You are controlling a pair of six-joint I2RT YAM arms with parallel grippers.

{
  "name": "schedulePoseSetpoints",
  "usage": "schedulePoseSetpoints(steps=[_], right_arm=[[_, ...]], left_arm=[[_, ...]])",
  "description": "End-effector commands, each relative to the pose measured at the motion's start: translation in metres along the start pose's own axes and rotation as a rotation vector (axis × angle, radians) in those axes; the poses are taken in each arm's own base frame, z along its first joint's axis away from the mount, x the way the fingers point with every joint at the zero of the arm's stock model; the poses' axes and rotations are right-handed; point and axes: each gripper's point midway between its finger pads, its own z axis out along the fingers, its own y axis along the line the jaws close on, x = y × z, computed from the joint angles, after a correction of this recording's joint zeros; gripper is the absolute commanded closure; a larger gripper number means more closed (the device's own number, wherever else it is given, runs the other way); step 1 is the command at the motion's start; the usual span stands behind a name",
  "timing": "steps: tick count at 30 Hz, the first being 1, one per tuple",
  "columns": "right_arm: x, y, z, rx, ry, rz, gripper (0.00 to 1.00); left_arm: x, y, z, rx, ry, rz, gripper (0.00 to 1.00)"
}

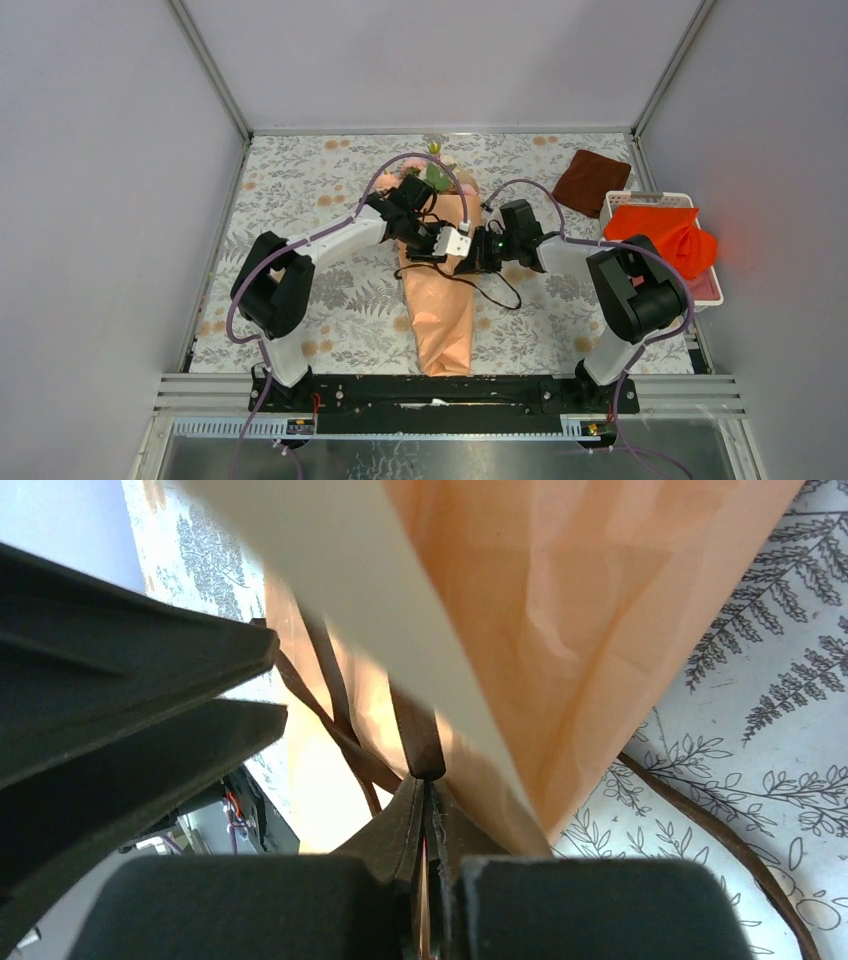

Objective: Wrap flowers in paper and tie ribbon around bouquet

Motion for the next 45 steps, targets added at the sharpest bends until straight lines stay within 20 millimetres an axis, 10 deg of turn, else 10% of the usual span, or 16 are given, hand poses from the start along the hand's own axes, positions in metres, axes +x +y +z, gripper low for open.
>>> schedulePoseSetpoints(steps=[1, 10, 21, 29, 45], right_arm=[[-0.015, 0.004, 0.004, -0.016, -0.024, 0.016, 0.98], [-0.014, 0.003, 0.004, -0.018, -0.018, 0.028, 1.00], [-0.007, 0.001, 0.004, -0.018, 0.007, 0.028, 1.00], [0.009, 0.005, -0.009, -0.020, 0.080, -0.028, 0.92], [-0.059, -0.002, -0.084, 0.167, -0.156, -0.116, 0.65]], left_arm=[[-0.002, -0.027, 0.011, 0.110, -0.025, 0.091, 0.50], [0.011, -0.023, 0.036, 0.061, 0.054, 0.130, 0.42], [0.006, -0.022, 0.038, 0.037, 0.052, 0.099, 0.96], [-0.005, -0.003, 0.034, -0.022, 0.035, 0.003, 1.00], [-0.011, 0.012, 0.033, -0.046, -0.015, -0.196, 1.00]])
